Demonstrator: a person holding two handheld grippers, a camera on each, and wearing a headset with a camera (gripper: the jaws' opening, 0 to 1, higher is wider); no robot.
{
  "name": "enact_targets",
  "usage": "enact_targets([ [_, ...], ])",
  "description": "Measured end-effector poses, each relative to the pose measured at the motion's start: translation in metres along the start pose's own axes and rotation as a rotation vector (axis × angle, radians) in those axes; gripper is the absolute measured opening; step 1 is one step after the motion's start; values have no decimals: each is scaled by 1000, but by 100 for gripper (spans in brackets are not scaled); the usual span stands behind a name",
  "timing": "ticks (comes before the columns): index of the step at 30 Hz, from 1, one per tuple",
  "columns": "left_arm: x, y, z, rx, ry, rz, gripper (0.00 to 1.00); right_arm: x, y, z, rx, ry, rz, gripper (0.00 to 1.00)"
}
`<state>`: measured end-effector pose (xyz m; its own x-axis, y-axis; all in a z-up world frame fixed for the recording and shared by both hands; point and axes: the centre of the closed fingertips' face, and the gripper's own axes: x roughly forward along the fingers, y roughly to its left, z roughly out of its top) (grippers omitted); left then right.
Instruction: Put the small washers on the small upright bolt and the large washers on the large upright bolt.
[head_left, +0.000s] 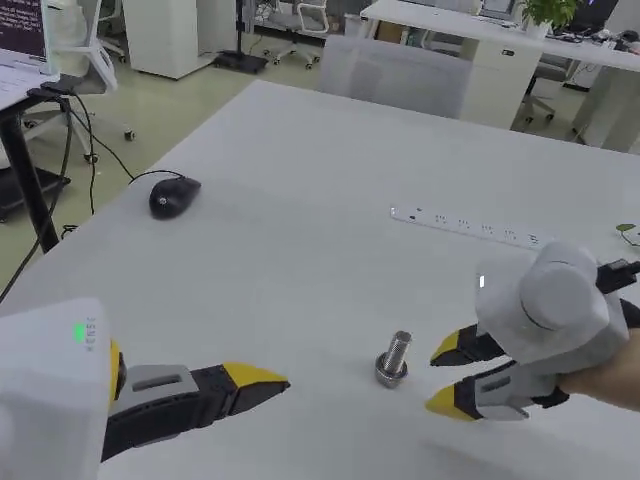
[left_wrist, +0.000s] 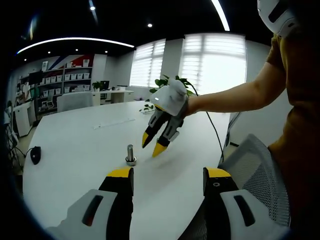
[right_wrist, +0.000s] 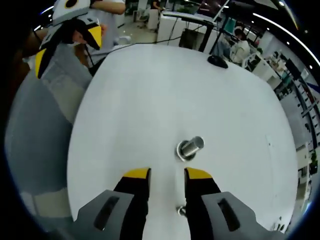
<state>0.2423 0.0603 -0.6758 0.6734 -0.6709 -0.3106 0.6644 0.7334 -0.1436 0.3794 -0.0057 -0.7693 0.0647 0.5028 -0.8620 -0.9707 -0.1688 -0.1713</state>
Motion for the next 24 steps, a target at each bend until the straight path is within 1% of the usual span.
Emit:
enact_targets([
  [3, -1, -4, 1, 13, 11, -13, 55, -7, 14, 6, 23, -65, -17, 28],
  [4, -1, -4, 1, 17, 13, -16, 55, -11, 21, 14, 24, -125, -24, 28],
  [5, -1, -4, 0, 16, 15, -17, 55, -14, 24, 16, 61, -148, -37, 27],
  [6, 0, -4, 0, 16, 16, -16, 56, -19, 31, 20, 77, -189, -44, 27],
  [7, 0, -5, 0, 20, 17, -17, 56, -23, 35, 23, 63, -221, -45, 27],
  [8, 0, -7, 0, 21, 17, -22, 56, -28, 40, 26, 68, -267, -62, 27],
  [9, 1, -8, 1, 22, 17, -26, 56, -31, 42, 24, 90, -272, -72, 27],
  [10, 1, -10, 1, 24, 18, -31, 56, -35, 47, 21, 99, -279, -76, 28],
  [12, 2, -15, 1, 31, 27, -39, 56, -40, 50, 18, 107, -301, -104, 28],
  [15, 2, -21, 3, 40, 27, -48, 56, -55, 61, 14, 162, -374, -126, 28],
  [17, 2, -22, 4, 41, 28, -45, 57, -62, 68, 10, 188, -402, -130, 29],
  [18, 1, -23, 5, 42, 30, -42, 57, -68, 71, 8, 219, -436, -143, 29],
  [19, -1, -24, 6, 44, 31, -41, 57, -71, 74, 7, 244, -460, -141, 31],
  [20, -2, -25, 6, 45, 31, -40, 57, -76, 78, 1, 296, -481, -144, 33],
  [21, -4, -26, 6, 46, 36, -36, 57, -79, 81, -1, 307, -500, -145, 35],
  [22, -5, -26, 6, 47, 38, -33, 58, -84, 86, -5, 337, -526, -136, 38],
  [24, -8, -27, 6, 45, 40, -19, 58, -92, 90, -13, 372, -552, -154, 41],
])
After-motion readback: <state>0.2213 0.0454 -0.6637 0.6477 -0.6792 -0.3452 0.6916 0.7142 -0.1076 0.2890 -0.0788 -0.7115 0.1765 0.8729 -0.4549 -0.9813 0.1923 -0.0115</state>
